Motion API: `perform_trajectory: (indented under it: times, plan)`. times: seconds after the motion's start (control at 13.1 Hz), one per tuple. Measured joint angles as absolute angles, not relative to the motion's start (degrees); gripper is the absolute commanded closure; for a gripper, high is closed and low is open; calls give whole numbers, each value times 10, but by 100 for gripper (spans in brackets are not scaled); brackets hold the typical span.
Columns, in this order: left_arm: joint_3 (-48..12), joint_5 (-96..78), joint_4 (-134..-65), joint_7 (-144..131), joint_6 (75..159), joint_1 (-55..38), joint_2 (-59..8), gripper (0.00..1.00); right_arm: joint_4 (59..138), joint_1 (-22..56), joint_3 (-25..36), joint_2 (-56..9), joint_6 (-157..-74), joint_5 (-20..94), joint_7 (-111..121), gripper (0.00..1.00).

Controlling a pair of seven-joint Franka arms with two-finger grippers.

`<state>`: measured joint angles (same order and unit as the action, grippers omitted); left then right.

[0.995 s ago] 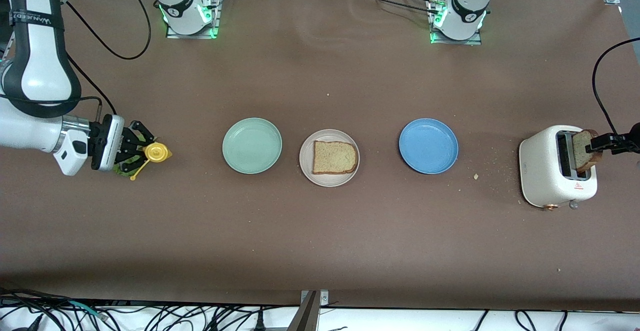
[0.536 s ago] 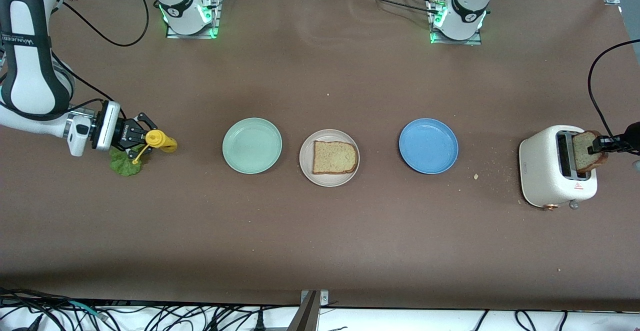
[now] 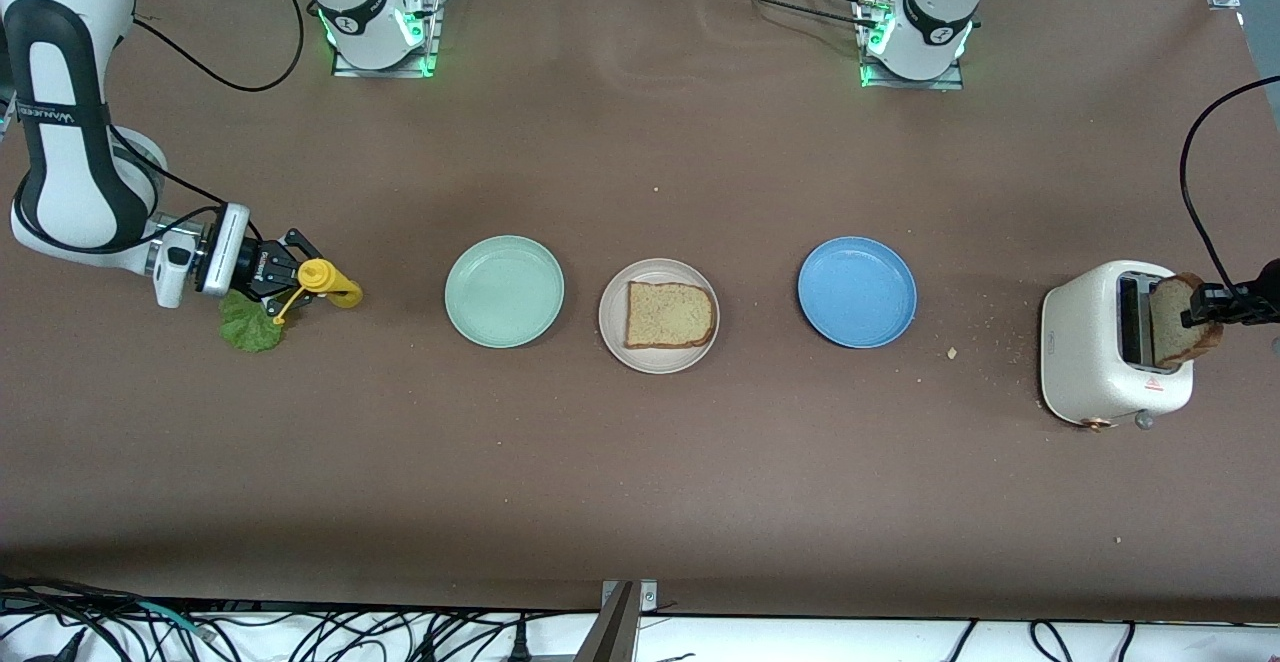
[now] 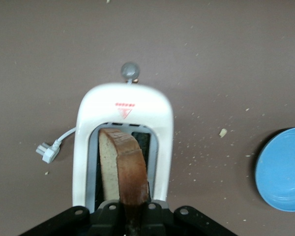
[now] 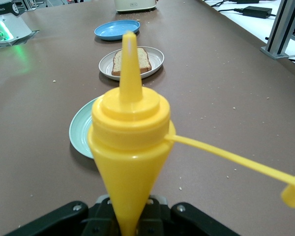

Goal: Make sandwich in beige plate with both arms
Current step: 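Grasp the second bread slice with the left gripper and lift it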

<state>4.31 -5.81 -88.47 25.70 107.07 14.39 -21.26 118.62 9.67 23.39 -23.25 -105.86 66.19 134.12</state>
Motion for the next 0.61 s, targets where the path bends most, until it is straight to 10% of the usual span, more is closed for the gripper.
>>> perform_trajectory:
  times: [0.61]
  plan:
    - [39,-58,-841,201,1034,42,-211,100,1188,69,234,-298,-995,719,1442,100]
